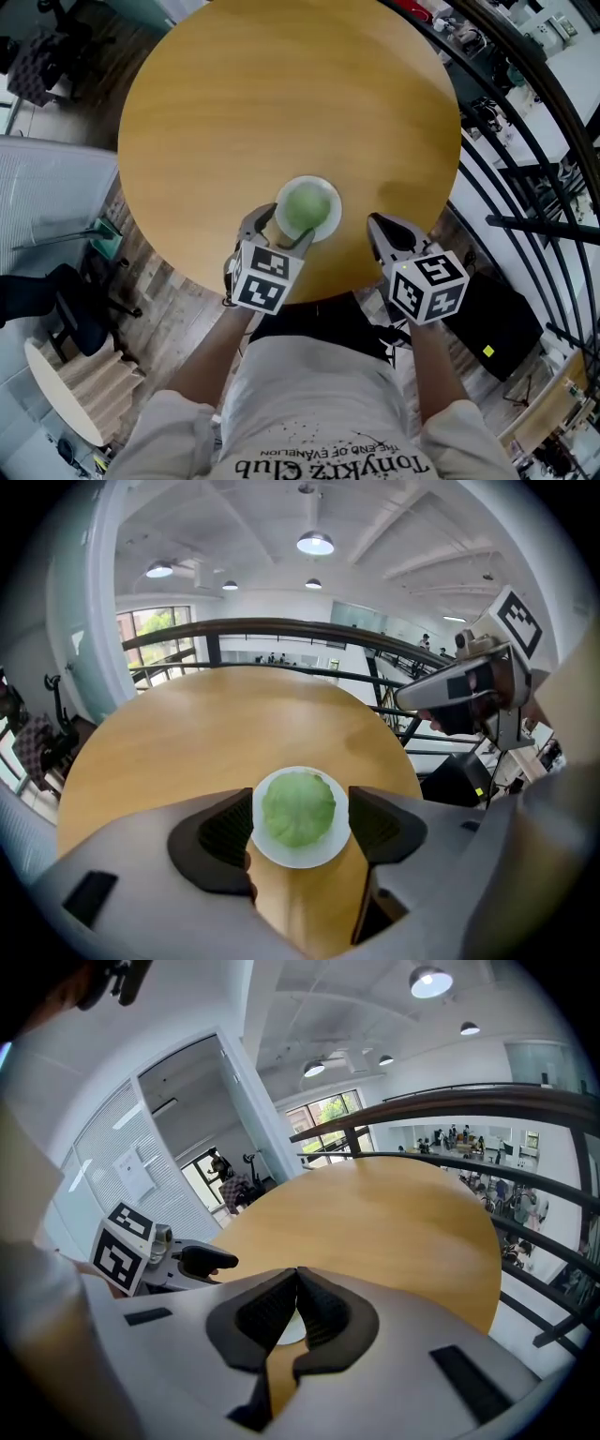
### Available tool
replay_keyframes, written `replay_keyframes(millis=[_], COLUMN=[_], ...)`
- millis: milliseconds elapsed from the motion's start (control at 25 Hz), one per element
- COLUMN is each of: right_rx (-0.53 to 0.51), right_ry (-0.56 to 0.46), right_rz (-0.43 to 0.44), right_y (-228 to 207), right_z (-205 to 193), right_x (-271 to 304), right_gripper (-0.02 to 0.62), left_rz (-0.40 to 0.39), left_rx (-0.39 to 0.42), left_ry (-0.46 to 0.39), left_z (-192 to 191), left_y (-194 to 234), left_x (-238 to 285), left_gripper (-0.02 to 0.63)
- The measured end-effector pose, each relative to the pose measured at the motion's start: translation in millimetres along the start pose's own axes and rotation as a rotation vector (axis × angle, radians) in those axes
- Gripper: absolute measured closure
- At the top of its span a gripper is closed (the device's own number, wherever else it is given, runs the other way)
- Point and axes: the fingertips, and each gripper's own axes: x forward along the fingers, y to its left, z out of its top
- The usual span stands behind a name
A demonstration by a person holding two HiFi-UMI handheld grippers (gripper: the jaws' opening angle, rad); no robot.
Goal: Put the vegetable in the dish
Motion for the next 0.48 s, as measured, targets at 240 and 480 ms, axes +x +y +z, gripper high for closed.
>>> replay_keyframes(millis=[240, 480], right_rx=[-0.036, -0.043], right_ry=[-0.008, -0.011], right_rz=[0.013, 0.018], right_y=[22, 38], right_z=[2, -8], right_x=[-15, -38], right_gripper=[0.571, 0.571], left_rz=[0.072, 0.069], left_rx=[-0.032, -0.035], left_ry=[-0.079, -0.111], left_z=[1, 0], left_y=[1, -17], left_x=[-35, -72], left_gripper=[0.491, 0.563])
